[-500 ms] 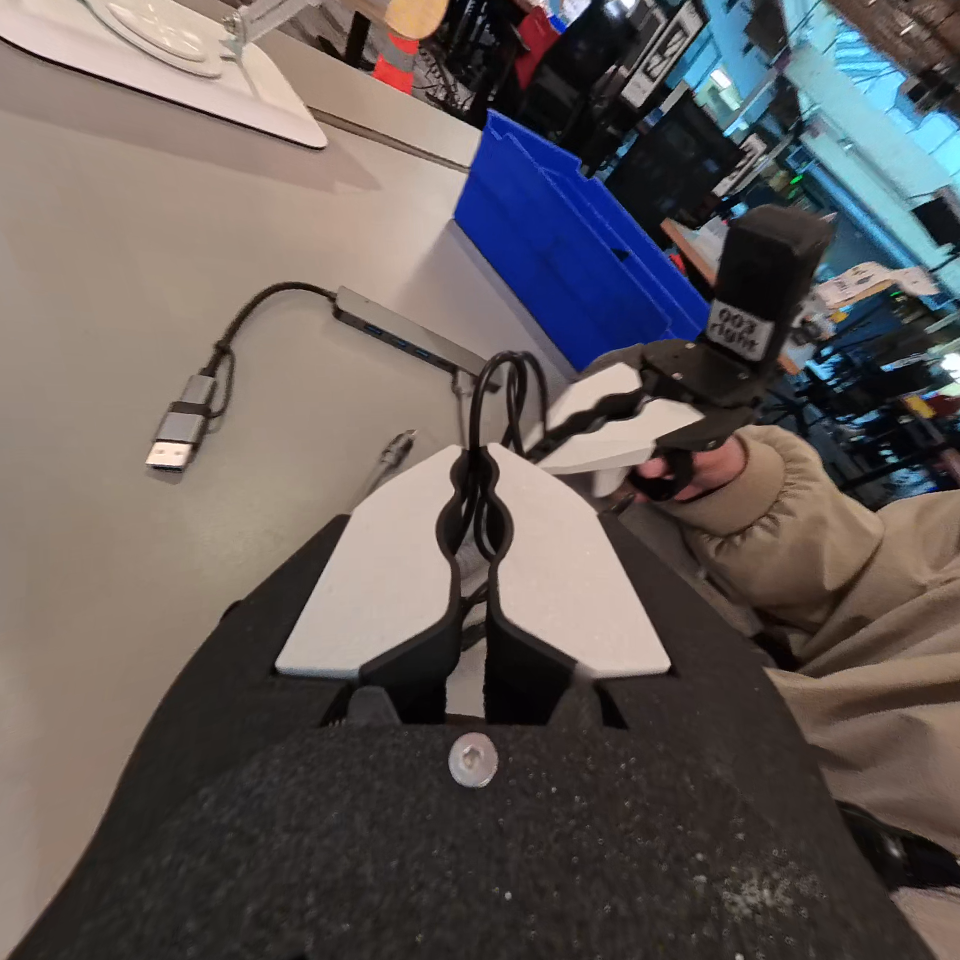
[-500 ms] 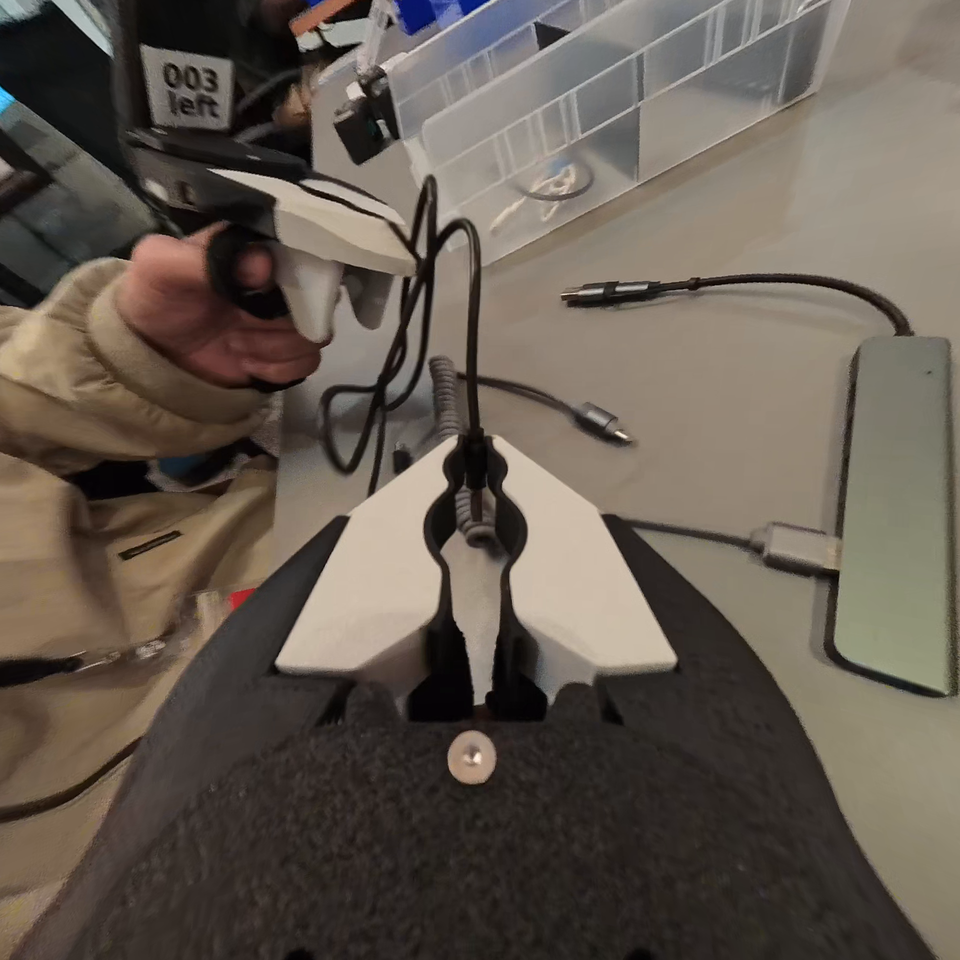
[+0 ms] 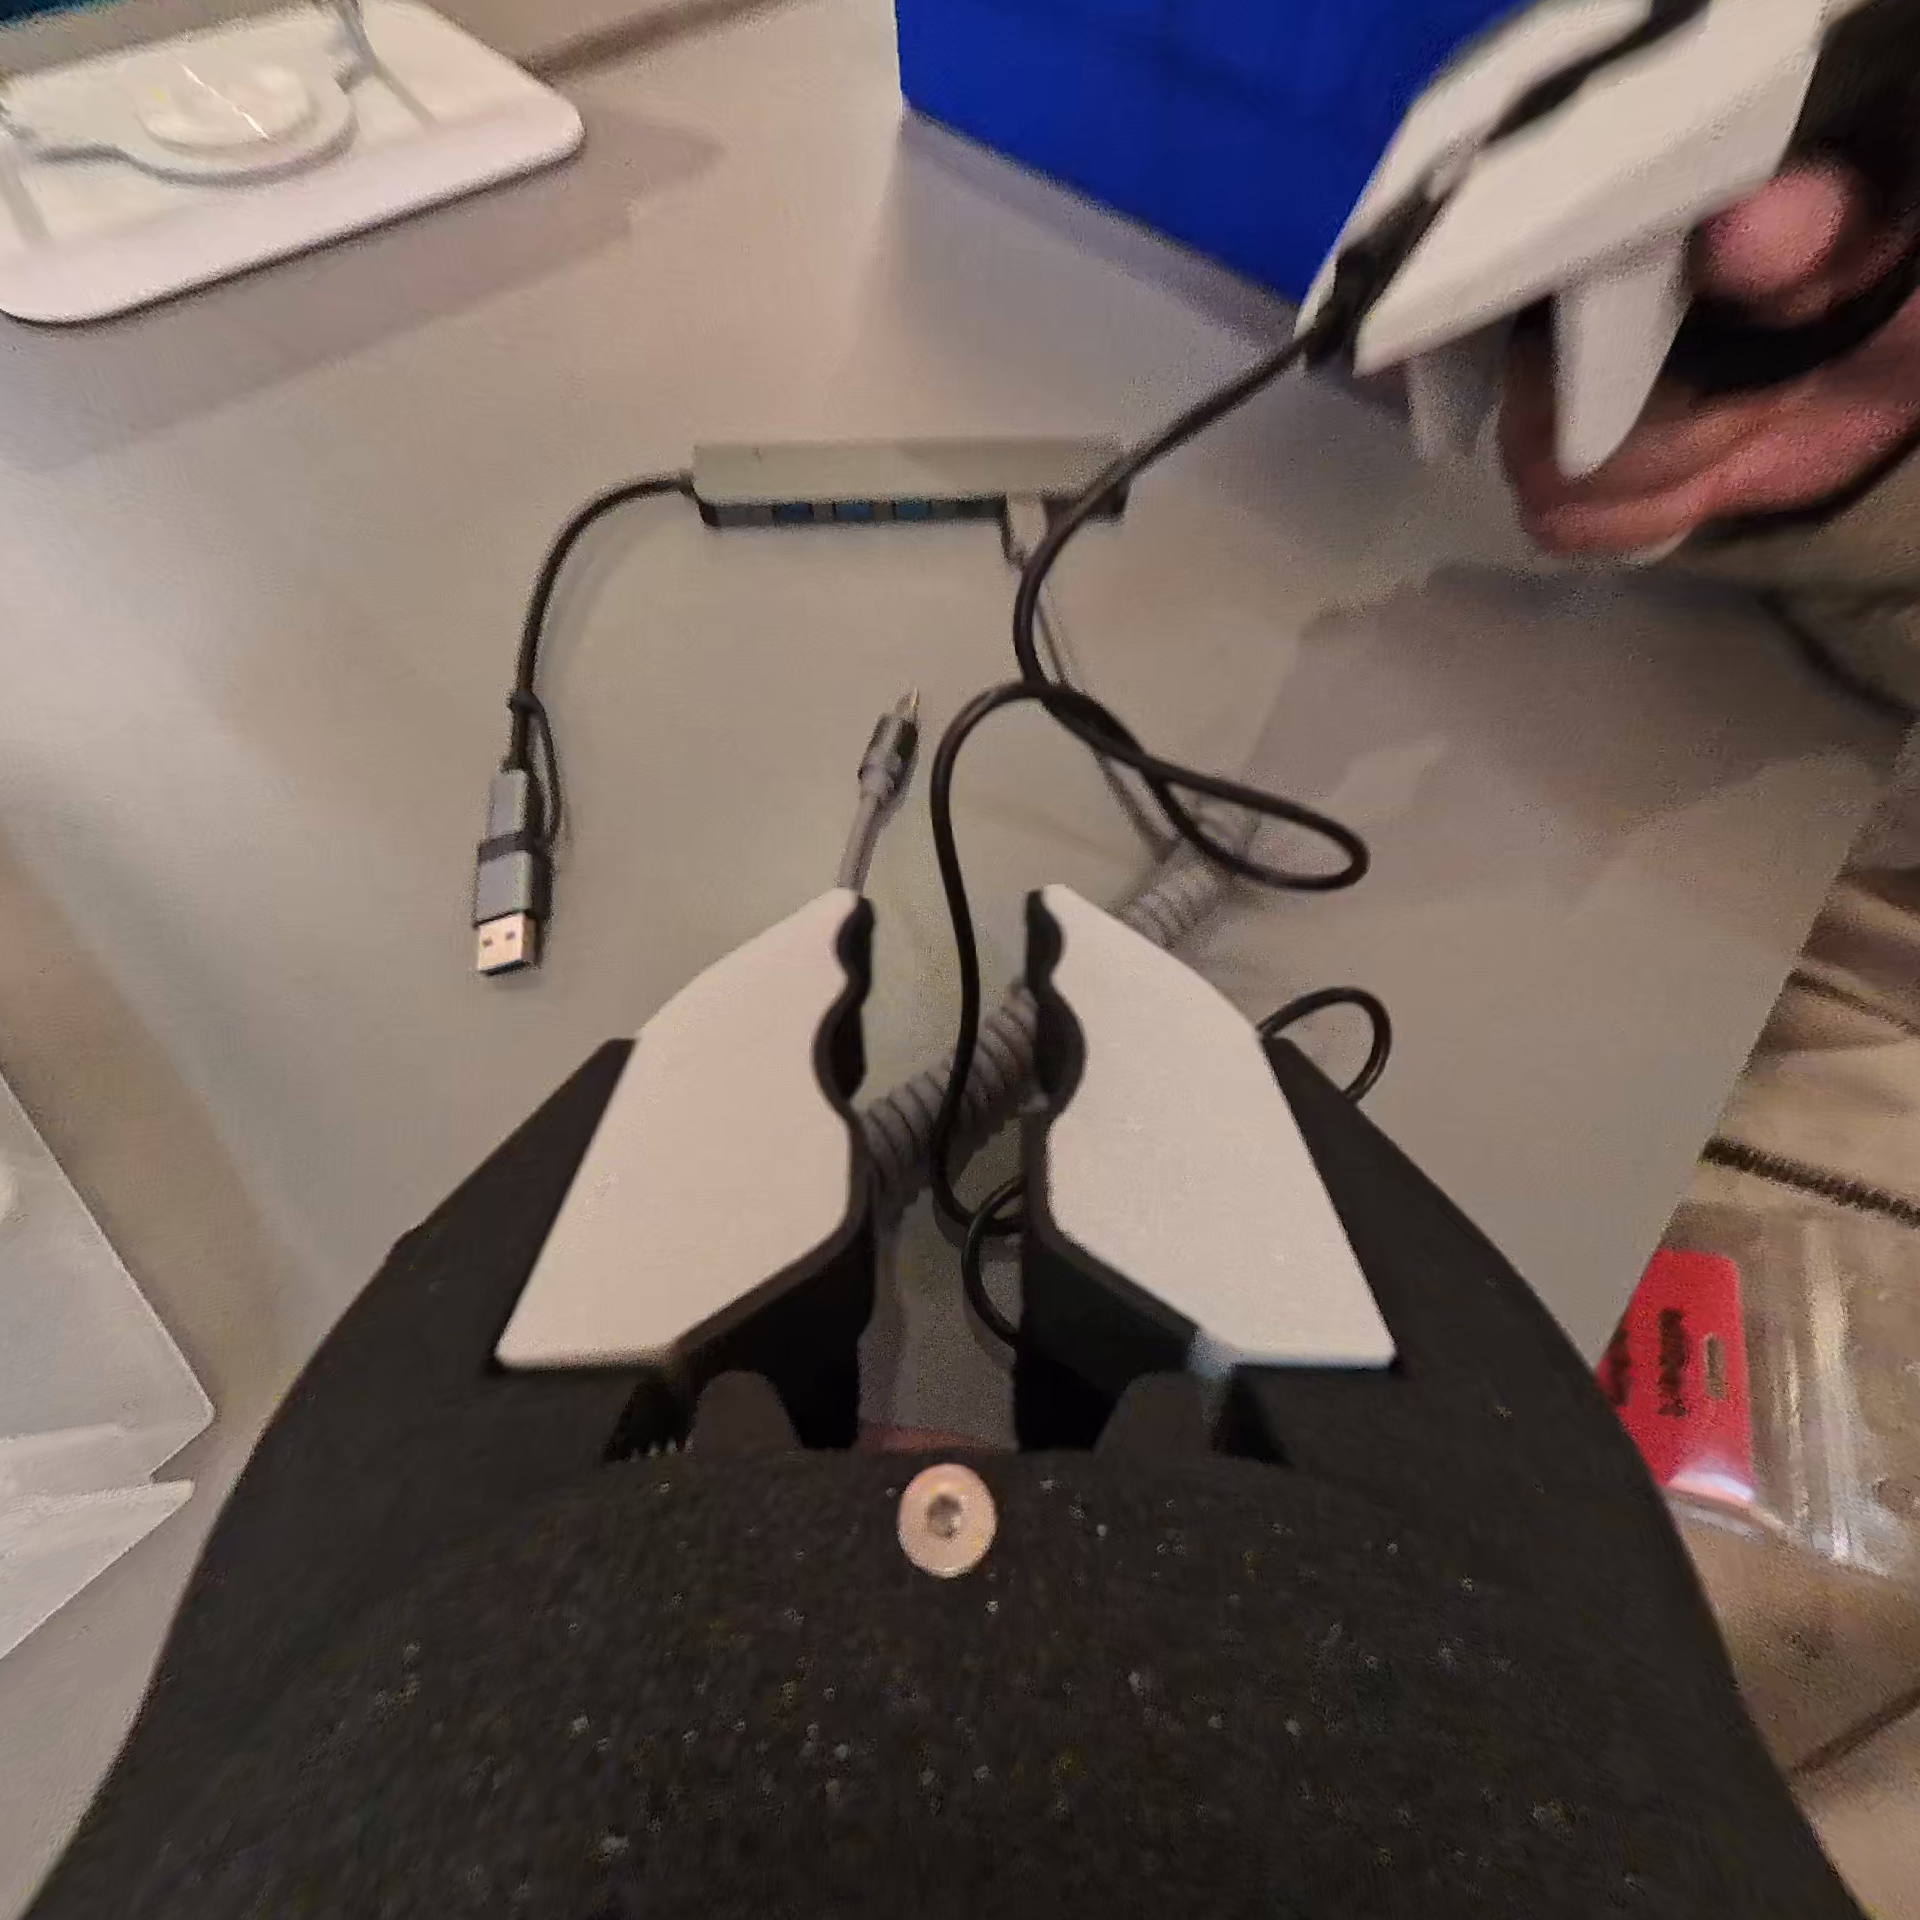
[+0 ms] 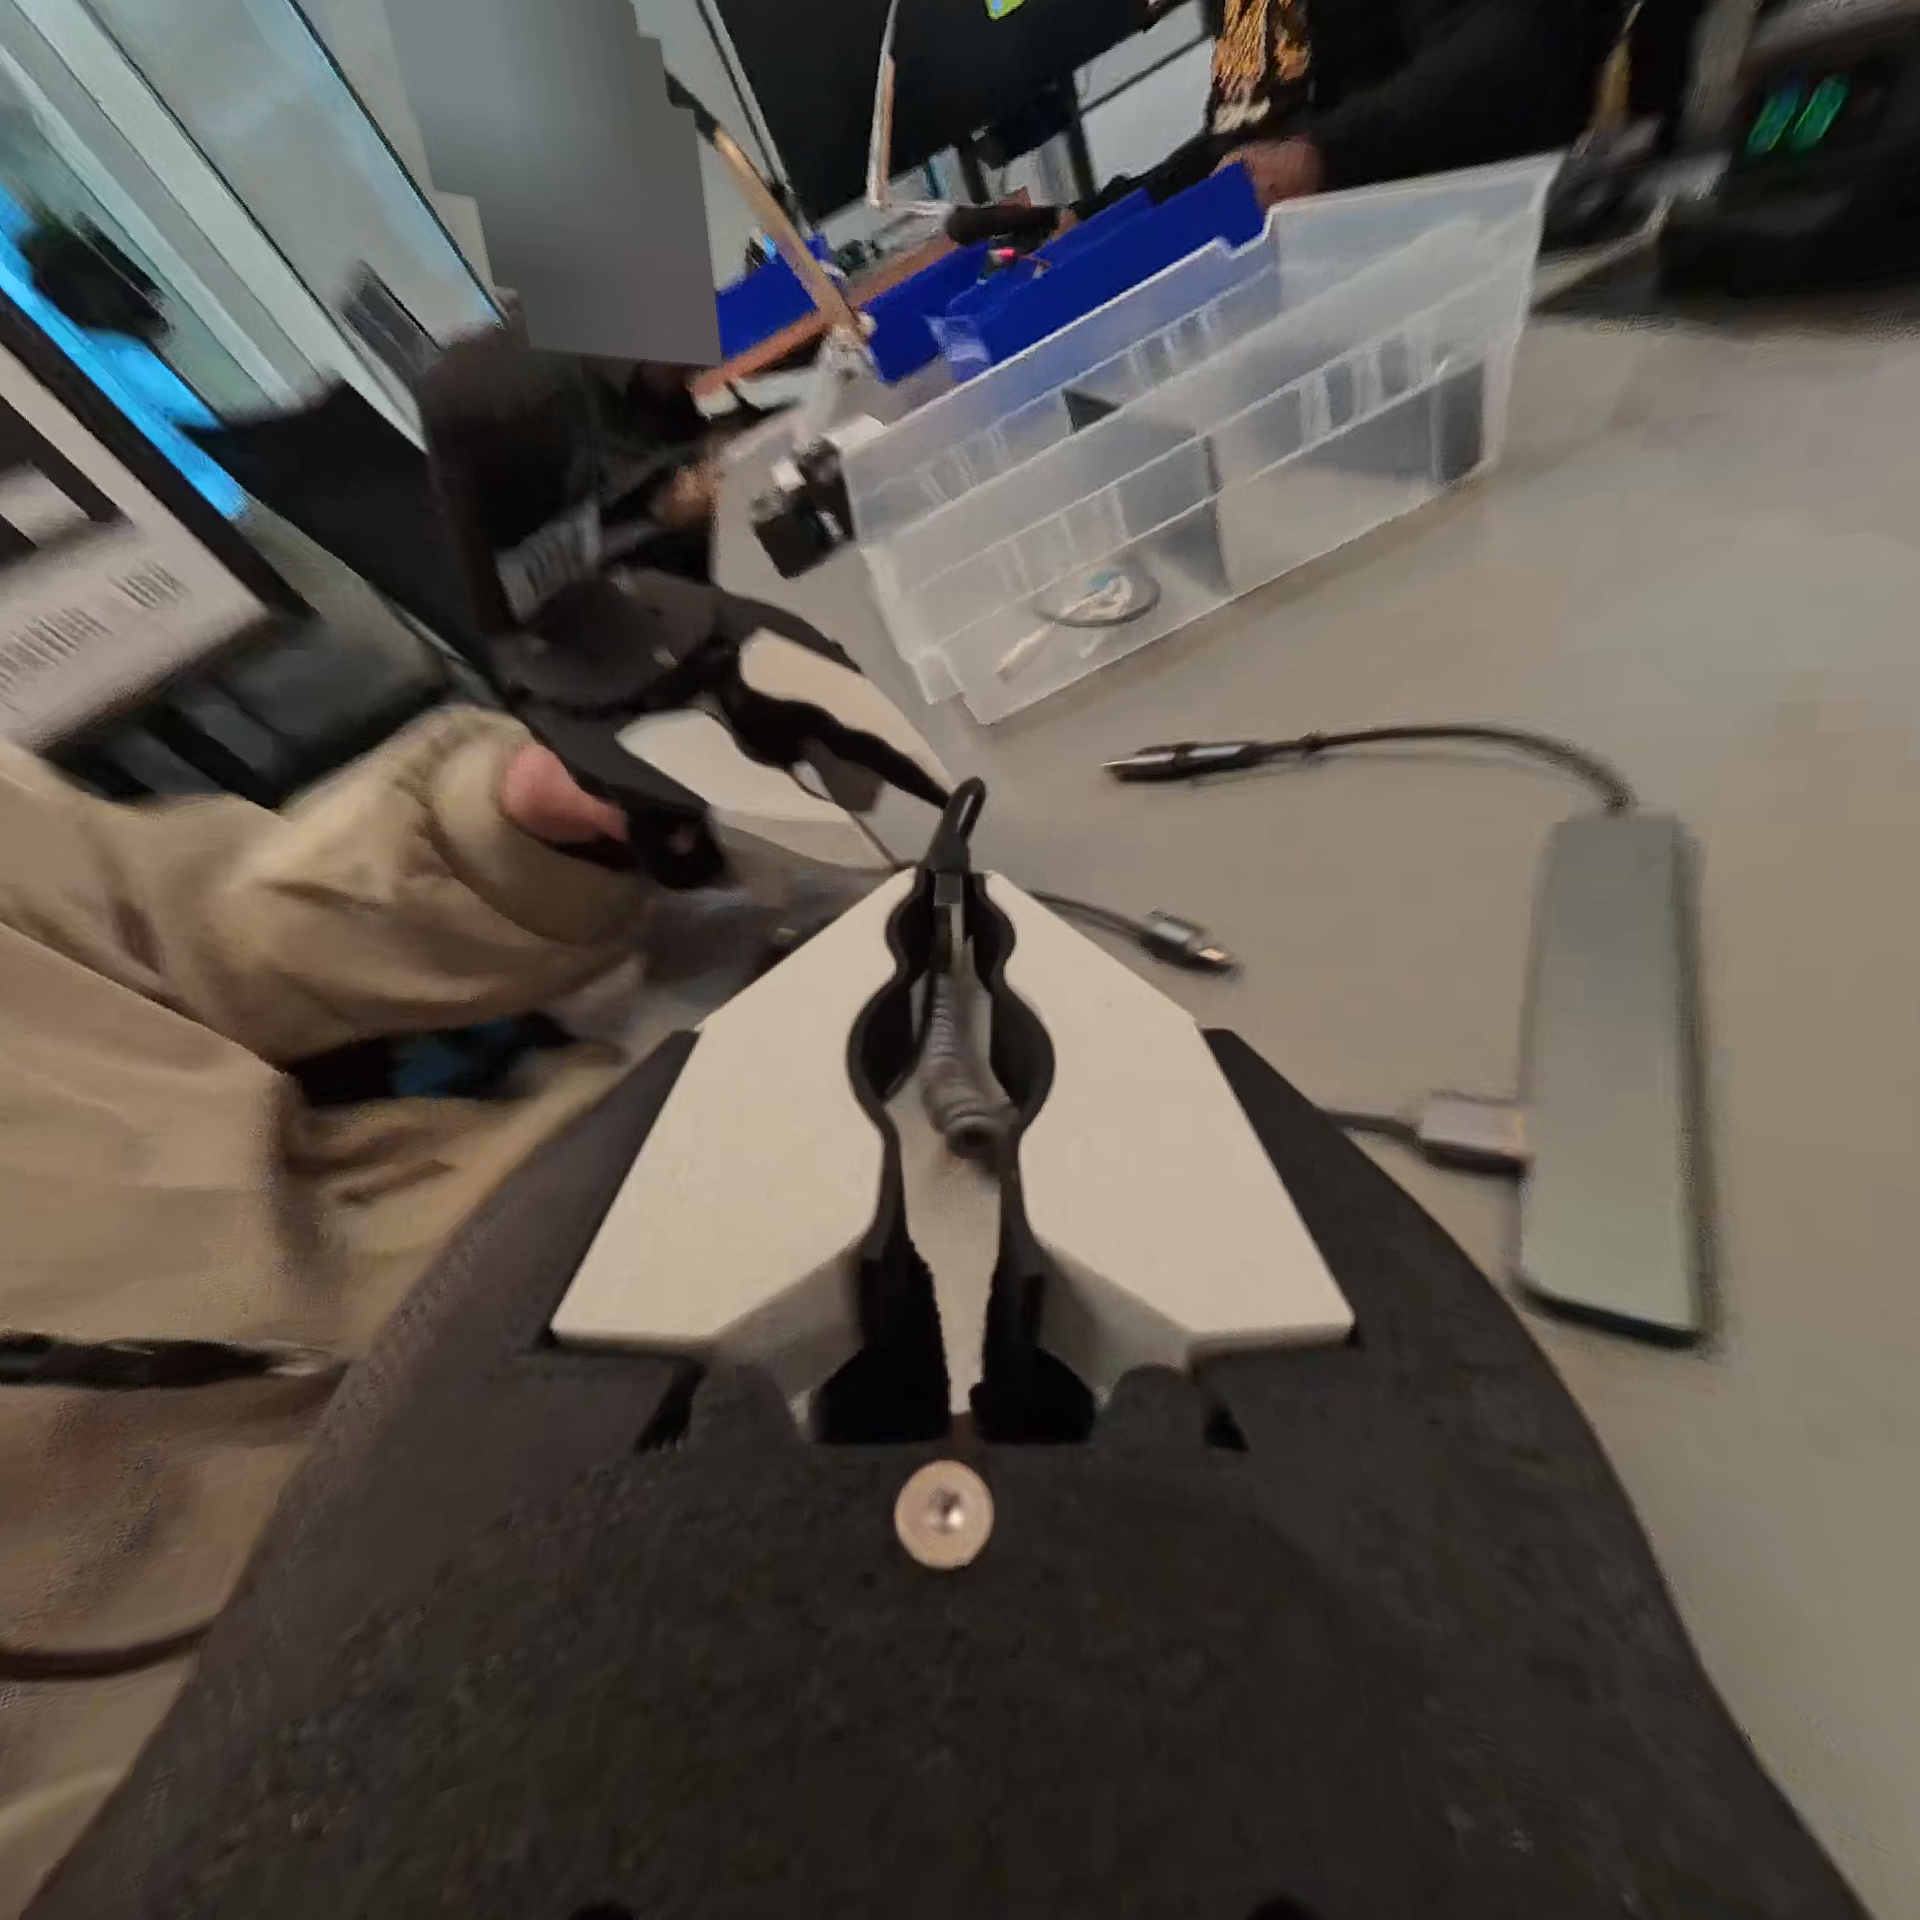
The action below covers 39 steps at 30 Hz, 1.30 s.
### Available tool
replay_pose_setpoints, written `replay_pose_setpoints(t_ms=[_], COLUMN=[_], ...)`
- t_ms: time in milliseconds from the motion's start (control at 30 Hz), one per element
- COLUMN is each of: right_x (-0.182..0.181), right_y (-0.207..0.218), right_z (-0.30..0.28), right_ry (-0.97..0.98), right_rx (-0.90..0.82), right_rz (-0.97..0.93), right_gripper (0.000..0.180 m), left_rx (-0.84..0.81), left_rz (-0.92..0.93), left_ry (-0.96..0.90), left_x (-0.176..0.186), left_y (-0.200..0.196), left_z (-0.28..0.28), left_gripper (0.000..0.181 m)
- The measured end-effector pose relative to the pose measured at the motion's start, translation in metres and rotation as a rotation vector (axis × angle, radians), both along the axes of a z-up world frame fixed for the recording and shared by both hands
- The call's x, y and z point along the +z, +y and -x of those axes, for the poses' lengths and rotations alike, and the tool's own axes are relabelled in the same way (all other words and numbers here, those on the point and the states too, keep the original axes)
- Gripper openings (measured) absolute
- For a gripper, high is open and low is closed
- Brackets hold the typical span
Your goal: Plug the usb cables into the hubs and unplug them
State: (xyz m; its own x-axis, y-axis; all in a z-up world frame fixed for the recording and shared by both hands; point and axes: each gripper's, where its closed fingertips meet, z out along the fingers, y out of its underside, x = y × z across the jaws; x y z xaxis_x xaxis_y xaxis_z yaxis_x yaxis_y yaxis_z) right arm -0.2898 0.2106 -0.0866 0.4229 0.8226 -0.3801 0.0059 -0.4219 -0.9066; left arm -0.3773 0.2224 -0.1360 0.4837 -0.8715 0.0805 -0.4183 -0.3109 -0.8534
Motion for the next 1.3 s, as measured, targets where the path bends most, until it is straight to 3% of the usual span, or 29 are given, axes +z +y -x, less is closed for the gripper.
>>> replay_pose_setpoints(t_ms=[67,167,367,467,633,700,767,933,1100,1200,1300], right_x=[-0.002,0.000,0.014,0.010,-0.015,-0.008,0.009,0.023,0.002,-0.015,-0.010], right_y=[-0.002,-0.008,-0.039,-0.042,-0.032,-0.036,-0.044,-0.015,0.009,0.027,0.018], right_z=[0.001,0.004,0.029,0.030,0.020,0.022,0.026,0.005,-0.004,-0.020,-0.006], right_ry=[-0.161,-0.328,-0.306,-0.330,-0.440,-0.410,-0.310,-0.342,-0.516,-0.648,-0.546], right_rx=[-0.018,-0.023,0.080,0.103,0.117,0.124,0.128,-0.083,-0.173,-0.253,-0.190], right_rz=[-0.225,-0.514,-0.773,-0.780,-0.736,-0.757,-0.753,-0.825,-0.777,-0.725,-0.704], right_gripper=[0.006,0.006,0.006,0.006,0.006,0.006,0.006,0.006,0.006,0.006,0.006], left_rx=[-0.040,-0.112,-0.364,-0.337,-0.199,-0.203,-0.316,-0.387,-0.285,-0.144,-0.155], left_rz=[0.054,0.197,0.555,0.477,0.335,0.397,0.542,0.663,0.631,0.523,0.531], left_ry=[-0.127,-0.311,-0.595,-0.545,-0.612,-0.625,-0.615,-0.573,-0.617,-0.704,-0.713], left_x=[0.018,0.040,0.072,0.073,0.098,0.092,0.081,0.065,0.071,0.088,0.093], left_y=[-0.006,-0.018,-0.046,-0.030,0.007,0.006,-0.017,-0.049,-0.034,-0.005,-0.004], left_z=[-0.005,-0.013,-0.040,-0.038,-0.012,-0.009,-0.017,-0.036,-0.029,0.001,0.006], left_gripper=[0.041,0.044,0.046,0.047,0.050,0.050,0.049,0.050,0.053,0.040,0.042])
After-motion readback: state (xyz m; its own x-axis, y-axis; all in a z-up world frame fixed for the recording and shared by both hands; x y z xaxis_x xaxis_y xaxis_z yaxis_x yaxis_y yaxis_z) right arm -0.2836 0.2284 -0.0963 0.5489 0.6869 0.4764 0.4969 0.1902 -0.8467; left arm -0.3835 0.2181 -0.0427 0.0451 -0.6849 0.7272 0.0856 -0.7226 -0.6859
